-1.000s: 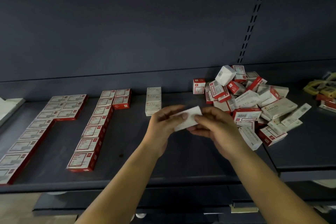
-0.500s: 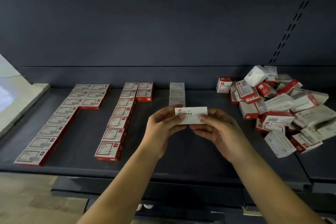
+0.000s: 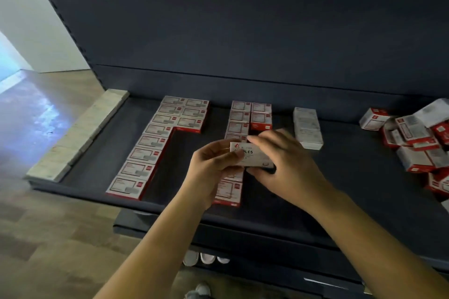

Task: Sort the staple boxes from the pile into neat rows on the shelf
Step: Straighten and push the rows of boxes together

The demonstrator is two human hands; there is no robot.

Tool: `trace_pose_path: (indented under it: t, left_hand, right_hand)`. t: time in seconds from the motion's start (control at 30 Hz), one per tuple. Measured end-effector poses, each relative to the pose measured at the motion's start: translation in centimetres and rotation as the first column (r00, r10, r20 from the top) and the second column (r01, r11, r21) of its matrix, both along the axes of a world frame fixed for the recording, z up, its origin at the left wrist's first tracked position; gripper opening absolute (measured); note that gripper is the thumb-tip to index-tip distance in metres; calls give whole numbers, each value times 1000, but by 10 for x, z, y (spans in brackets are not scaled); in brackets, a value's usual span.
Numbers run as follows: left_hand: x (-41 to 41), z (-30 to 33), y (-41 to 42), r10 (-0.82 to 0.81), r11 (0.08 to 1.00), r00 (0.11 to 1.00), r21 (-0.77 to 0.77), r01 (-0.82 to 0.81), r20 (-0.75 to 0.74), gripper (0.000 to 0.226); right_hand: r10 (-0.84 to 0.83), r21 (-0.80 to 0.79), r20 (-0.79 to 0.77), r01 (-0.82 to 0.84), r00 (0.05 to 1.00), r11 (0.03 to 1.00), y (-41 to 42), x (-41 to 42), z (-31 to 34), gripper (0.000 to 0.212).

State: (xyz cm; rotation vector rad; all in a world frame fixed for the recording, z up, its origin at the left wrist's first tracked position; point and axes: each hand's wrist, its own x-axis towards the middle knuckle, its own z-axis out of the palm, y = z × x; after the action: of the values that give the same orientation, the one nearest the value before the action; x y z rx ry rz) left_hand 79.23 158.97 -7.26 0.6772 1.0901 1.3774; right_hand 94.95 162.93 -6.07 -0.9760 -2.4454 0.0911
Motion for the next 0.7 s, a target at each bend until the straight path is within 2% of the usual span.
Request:
trace_pose_path:
  t: [0.17,0.23,0.27,0.33,0.4,0.43,0.5,0.57,0.7]
  left_hand:
    - [-67,3,-10,42,999,988,17,-40,-148,21]
    - [-93,5,-13,91,995,956,57,-78,-278,13]
    - [-105,7,-15,119,990,913,115,-80,-390,15]
    - [-129,11,-17,190,970,721,241,-33,-666,22]
    - [-149,13,-19,257,954,422,299,36,-870,20]
    - [-156,14,-19,293,945,273,321,61,-916,22]
    - [-167,13,-18,320,935,66,326,141,-945,25]
    - [-172,12,-17,315,933,-66,296,203,-947,29]
    - [-178,8,-20,269,950,-205,224,217,-941,35]
  right_hand:
    - [42,-22,6,-42,999,999,-7,-67,5,51]
    - [38,-32,-4,-38,999,999,-9,-89,6,50]
    - [30,-36,-4,-30,1000,999,-9,-99,6,51]
    - [16,-39,3,-16,1000,999,-10,-116,6,51]
    - [0,-51,-13,0,1000,999,-10,-128,6,51]
    - [-11,-63,-22,10,1000,998,-10,-132,6,51]
    - [-27,-91,-22,25,999,996,-11,-138,6,53]
    - [-34,-108,-29,31,999,994,-10,-143,5,53]
    - [-35,-145,-30,30,999,989,-4,-151,4,51]
